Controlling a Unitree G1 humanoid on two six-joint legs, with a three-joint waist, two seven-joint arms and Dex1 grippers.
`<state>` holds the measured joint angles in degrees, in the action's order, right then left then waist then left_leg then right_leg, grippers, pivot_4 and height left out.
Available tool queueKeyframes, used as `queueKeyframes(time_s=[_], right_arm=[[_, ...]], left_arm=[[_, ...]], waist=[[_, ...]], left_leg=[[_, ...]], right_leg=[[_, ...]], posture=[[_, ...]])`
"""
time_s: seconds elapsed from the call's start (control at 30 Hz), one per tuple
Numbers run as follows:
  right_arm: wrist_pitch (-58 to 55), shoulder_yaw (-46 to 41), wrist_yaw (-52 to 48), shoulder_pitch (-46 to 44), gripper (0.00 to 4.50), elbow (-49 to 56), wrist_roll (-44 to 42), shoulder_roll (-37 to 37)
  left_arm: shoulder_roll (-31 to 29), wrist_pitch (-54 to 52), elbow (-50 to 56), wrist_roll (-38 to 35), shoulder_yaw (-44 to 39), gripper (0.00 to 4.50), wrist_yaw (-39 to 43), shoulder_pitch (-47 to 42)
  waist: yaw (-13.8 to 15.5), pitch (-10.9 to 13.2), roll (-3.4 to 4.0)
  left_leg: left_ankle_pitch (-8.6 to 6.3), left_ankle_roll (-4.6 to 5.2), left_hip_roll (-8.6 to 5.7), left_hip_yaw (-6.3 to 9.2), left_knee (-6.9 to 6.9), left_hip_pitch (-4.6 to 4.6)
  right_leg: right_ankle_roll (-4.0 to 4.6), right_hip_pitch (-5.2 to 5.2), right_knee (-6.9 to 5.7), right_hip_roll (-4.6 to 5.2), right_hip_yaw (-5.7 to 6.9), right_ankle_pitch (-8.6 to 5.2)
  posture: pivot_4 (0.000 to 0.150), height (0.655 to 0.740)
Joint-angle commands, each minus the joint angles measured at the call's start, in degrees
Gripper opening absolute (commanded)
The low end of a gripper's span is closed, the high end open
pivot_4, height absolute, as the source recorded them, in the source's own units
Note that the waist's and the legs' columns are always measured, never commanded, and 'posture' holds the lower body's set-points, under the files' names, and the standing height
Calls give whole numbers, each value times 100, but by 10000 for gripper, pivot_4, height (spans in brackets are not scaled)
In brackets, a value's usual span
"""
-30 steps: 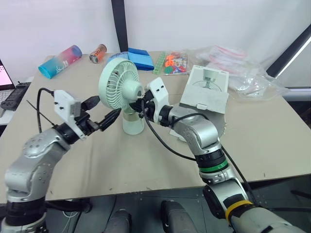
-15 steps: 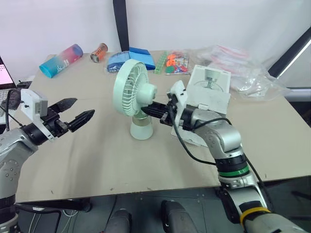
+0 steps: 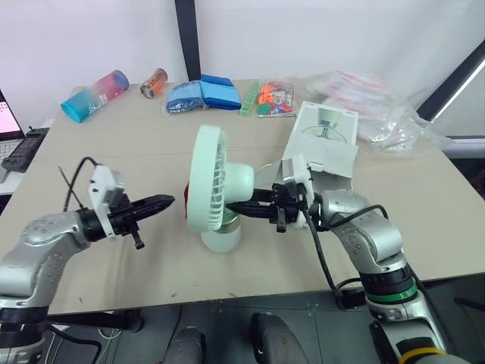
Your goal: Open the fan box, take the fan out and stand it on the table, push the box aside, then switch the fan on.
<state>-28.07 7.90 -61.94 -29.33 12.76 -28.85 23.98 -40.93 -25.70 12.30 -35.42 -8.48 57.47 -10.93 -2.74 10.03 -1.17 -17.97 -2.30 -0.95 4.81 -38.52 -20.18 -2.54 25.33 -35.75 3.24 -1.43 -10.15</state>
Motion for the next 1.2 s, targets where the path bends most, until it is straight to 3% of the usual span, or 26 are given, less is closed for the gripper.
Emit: queueKeyframes(time_s=[0.03,0.33,1.2], right_arm=[[391,61,-267,19,4041,49,8,69],[701,306,-420,188,4041,-232,234,136],[897,347,-427,539,4041,-402,325,398]], left_arm=[[-35,298,53,334,384,681,286,5],[13,413,133,705,939,681,427,44],[201,392,-132,886,1420,681,782,-228]], waist=[[1,0,0],[6,0,0],[16,-6,-2]], left_leg=[[0,0,0,1,0,0],[0,0,0,1,-1,0],[-1,1,-1,3,-3,22]], right_leg=[[0,0,0,0,0,0],[0,-1,-2,1,0,0],[-2,-23,-2,2,0,-1]], posture=[[1500,7400],[1500,7400],[1500,7400]])
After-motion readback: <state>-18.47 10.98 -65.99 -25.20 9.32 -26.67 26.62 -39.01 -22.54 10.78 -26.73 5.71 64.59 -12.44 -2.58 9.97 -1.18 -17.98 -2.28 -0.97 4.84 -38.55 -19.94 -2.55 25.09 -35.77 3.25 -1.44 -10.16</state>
